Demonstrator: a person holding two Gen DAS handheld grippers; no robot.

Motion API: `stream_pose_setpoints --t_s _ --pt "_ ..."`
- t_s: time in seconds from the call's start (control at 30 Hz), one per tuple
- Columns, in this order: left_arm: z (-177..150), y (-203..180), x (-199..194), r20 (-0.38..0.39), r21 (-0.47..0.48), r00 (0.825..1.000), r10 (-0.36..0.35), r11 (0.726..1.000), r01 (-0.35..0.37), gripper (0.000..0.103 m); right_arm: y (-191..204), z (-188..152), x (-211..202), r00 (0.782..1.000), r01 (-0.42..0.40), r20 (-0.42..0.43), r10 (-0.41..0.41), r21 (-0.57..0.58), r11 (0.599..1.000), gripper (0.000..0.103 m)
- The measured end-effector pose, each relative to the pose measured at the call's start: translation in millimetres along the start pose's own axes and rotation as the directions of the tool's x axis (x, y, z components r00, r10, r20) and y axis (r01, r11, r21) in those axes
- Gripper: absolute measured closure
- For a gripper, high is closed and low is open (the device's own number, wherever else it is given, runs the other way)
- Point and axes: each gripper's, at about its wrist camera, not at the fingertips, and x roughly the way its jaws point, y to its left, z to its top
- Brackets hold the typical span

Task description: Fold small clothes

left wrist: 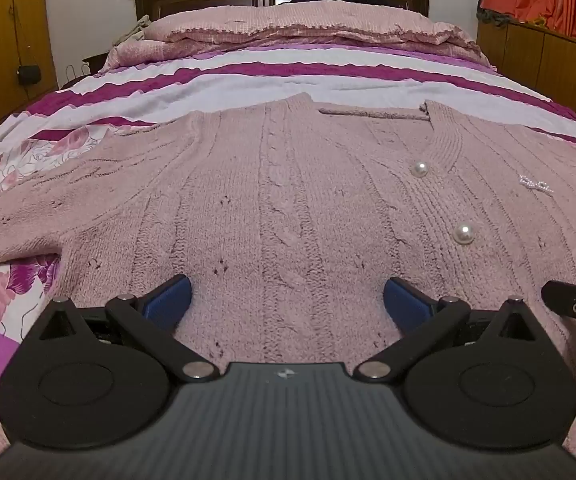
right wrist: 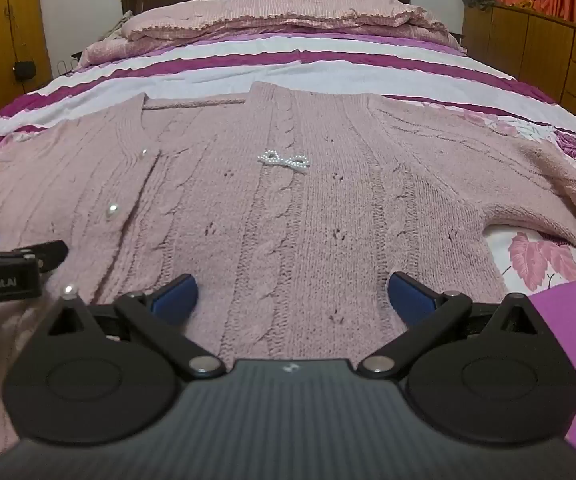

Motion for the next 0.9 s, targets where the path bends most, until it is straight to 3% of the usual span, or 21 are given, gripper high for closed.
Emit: stream_pose_setpoints --t_s 0.9 --pt "-0.4 1.1 0.1 0.003 0.004 1.0 0.001 1.0 -0.001 0.0 -0.5 -2.7 -1.9 1.0 -0.004 0.02 0.004 0.001 1.0 0.0"
